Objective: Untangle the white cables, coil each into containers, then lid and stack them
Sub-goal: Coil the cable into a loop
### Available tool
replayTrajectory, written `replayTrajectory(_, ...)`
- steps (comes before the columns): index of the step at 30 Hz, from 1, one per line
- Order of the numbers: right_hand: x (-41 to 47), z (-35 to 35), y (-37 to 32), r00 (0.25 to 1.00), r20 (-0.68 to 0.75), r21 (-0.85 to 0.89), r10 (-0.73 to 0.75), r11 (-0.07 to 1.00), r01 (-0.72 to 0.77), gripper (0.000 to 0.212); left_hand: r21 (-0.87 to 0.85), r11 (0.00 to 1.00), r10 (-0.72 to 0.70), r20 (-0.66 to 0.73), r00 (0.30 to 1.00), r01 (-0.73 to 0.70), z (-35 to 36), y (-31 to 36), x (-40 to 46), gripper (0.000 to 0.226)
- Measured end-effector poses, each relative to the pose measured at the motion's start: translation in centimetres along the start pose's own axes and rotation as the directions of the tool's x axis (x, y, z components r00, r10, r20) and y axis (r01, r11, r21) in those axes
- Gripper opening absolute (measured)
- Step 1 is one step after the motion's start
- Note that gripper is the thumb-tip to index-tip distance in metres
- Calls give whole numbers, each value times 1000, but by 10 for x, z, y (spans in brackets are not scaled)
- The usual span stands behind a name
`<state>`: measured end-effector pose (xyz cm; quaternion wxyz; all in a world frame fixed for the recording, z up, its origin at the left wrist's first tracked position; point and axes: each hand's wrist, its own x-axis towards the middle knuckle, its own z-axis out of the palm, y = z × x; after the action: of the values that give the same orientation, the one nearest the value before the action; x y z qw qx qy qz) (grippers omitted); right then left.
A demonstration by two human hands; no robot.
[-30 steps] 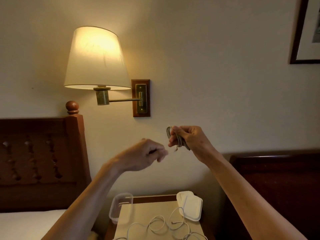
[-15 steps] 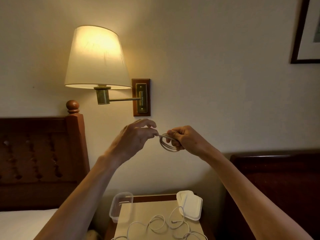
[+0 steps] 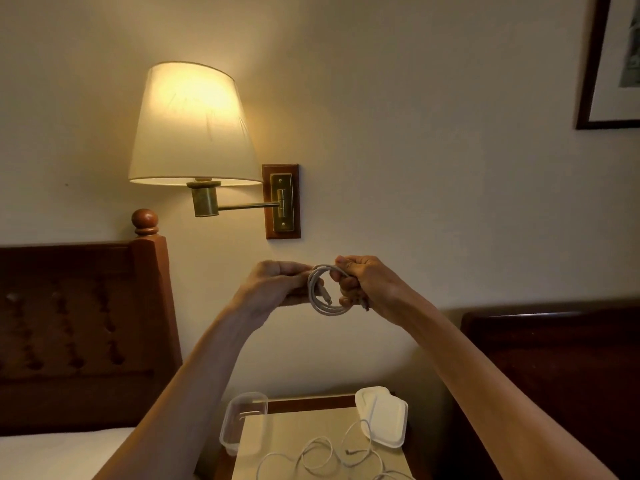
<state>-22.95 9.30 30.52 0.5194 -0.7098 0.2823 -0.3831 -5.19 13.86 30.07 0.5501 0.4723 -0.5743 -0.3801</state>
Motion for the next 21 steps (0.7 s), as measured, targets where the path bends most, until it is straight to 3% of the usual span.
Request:
replayTrajectory(4, 2, 2, -2, 996, -84, -28, -11, 1000, 8, 43, -298, 927, -186, 162, 969, 228, -6, 0, -1, 18)
replayTrajectory(9, 4, 8, -7, 964, -248, -181, -95, 982, 50, 41, -412, 888, -109, 238, 965, 202, 3, 2, -7, 39)
replayTrajectory(12, 6, 9, -7, 954, -277, -188, -111, 980, 60, 41, -182, 983, 34, 97, 995, -16, 15, 1, -11, 30)
replayTrajectory(16, 6, 12, -7, 934, -333, -179, -129, 981, 72, 41, 157, 968, 203, -33, 979, -196, 23, -2, -7, 22)
replayTrajectory(18, 7, 15, -4, 924, -354, -197, -143, 977, 76, 41, 349, 898, 308, -65, 949, -268, 24, -7, -3, 24)
replayTrajectory(21, 6, 18, -1, 907, -382, -252, -175, 964, 79, 41, 670, 686, 438, -68, 896, -284, 25, -20, 1, 18)
